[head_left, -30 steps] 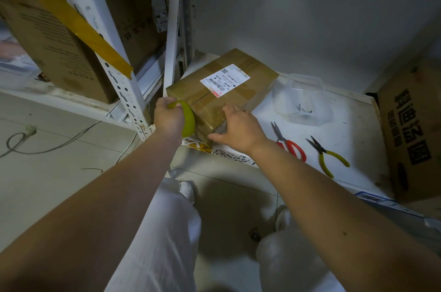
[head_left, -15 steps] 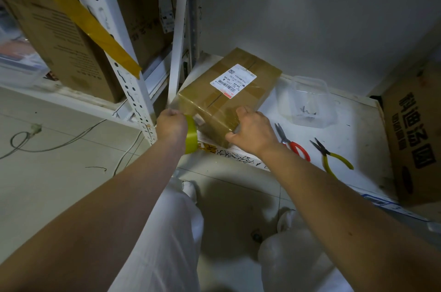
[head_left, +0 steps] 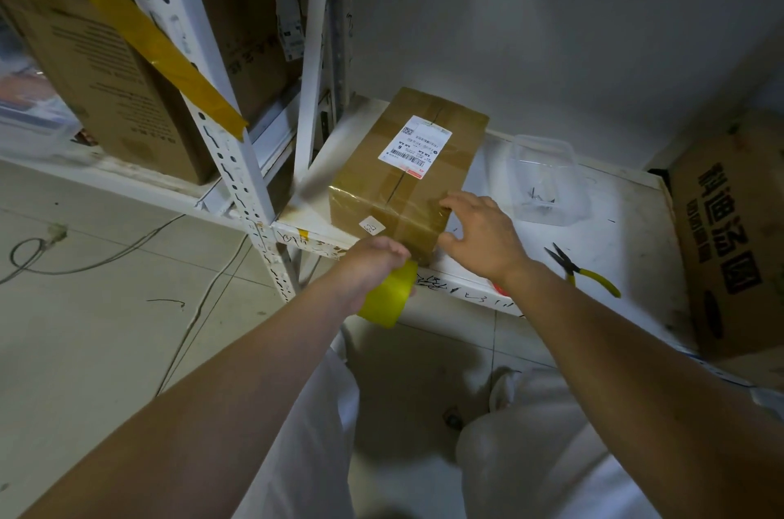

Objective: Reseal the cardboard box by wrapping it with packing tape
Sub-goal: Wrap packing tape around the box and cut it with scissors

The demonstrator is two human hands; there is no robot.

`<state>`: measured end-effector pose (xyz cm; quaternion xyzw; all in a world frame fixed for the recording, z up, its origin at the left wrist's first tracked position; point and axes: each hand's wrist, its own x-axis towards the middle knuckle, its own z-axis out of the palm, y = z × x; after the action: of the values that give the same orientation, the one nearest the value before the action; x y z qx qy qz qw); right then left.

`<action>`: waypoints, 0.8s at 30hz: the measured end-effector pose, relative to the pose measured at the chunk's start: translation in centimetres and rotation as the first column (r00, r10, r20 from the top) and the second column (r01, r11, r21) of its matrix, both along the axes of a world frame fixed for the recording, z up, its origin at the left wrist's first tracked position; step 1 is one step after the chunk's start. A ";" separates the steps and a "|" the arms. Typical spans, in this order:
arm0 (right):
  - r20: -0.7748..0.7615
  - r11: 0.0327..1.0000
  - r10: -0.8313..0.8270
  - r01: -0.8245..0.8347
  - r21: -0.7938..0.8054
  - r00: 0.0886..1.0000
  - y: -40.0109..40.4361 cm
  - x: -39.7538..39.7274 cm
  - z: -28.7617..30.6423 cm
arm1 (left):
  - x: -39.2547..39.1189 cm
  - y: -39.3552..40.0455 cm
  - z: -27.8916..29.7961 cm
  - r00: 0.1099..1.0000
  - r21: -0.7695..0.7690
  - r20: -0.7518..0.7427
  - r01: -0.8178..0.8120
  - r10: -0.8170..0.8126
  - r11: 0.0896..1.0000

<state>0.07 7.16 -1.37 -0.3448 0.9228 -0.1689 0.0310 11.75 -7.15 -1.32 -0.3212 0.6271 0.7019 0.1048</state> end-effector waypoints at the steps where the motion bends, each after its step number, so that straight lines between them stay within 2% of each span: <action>1: -0.002 0.991 -0.060 0.059 -0.117 0.998 0.1 0.2 -0.1 | -0.1 0.2 0.0 1.000 0.000 -0.008 0.024 -0.024 1.000; 3: 0.065 0.919 -0.203 0.213 -0.332 0.977 0.2 0.5 -0.4 | -0.3 0.4 0.1 0.998 -0.003 -0.023 0.064 -0.064 0.998; 4: 0.167 0.881 -0.234 0.281 -0.381 0.958 0.1 0.7 -0.4 | -0.2 0.4 0.2 0.996 -0.001 -0.029 0.080 -0.080 0.997; 7: 0.537 0.871 -0.084 0.324 -0.370 0.839 0.0 1.1 0.0 | -0.3 0.6 0.3 0.992 -0.004 -0.047 0.114 -0.114 0.993; 9: 0.640 0.920 0.037 0.224 -0.321 0.768 0.3 1.5 0.1 | -0.2 0.8 0.4 0.990 -0.001 -0.054 0.132 -0.131 0.991; 11: 0.643 0.938 0.082 0.159 -0.307 0.762 0.5 1.8 -0.2 | -0.1 1.0 0.4 0.989 0.005 -0.044 0.141 -0.141 0.990; 19: 0.594 0.940 0.084 0.135 -0.315 0.800 1.0 2.3 0.1 | 0.1 1.7 0.7 0.989 0.000 0.001 0.145 -0.145 0.989; 24: 0.534 0.938 0.020 0.169 -0.303 0.845 1.0 2.6 0.2 | 0.0 1.8 0.6 0.992 0.050 0.033 0.119 -0.121 0.992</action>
<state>2.67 8.19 -1.14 -0.2484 0.8482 -0.4141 0.2177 11.77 -5.31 -0.69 -0.2927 0.6263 0.7033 0.1658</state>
